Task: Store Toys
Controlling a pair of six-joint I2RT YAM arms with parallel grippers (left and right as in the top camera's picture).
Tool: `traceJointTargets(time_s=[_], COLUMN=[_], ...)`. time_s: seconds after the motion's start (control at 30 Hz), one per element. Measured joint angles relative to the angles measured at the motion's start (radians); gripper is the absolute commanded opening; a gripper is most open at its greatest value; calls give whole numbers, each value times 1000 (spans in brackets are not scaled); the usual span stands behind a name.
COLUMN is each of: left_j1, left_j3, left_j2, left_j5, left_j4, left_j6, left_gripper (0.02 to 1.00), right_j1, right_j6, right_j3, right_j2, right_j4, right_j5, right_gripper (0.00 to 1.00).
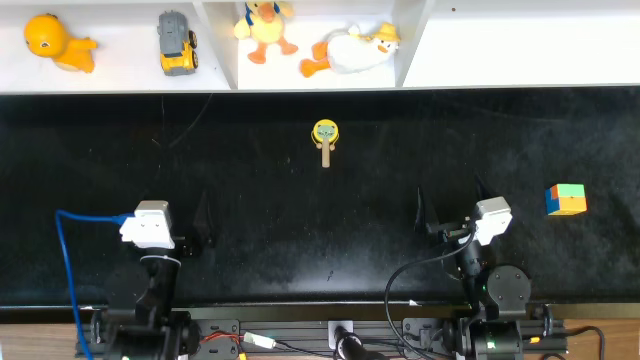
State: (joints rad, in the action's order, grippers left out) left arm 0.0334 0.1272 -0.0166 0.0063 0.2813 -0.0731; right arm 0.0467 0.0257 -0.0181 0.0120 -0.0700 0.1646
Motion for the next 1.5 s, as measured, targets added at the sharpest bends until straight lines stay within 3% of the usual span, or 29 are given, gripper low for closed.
traceJointTargets(time_s=[0.23,1.5], left_j1=[0,0], left_j3=[-110,-110], left_j2=[3,3], left_j5=[0,0], left_j4=[-189,-196], left_j6=[0,-3], left_gripper=[998,998], right_j1=[0,0], right_j6=[0,0], right_j3=[0,0], right_j2=[0,0], right_j4=[0,0], right_j5=[0,0], right_gripper=[996,996])
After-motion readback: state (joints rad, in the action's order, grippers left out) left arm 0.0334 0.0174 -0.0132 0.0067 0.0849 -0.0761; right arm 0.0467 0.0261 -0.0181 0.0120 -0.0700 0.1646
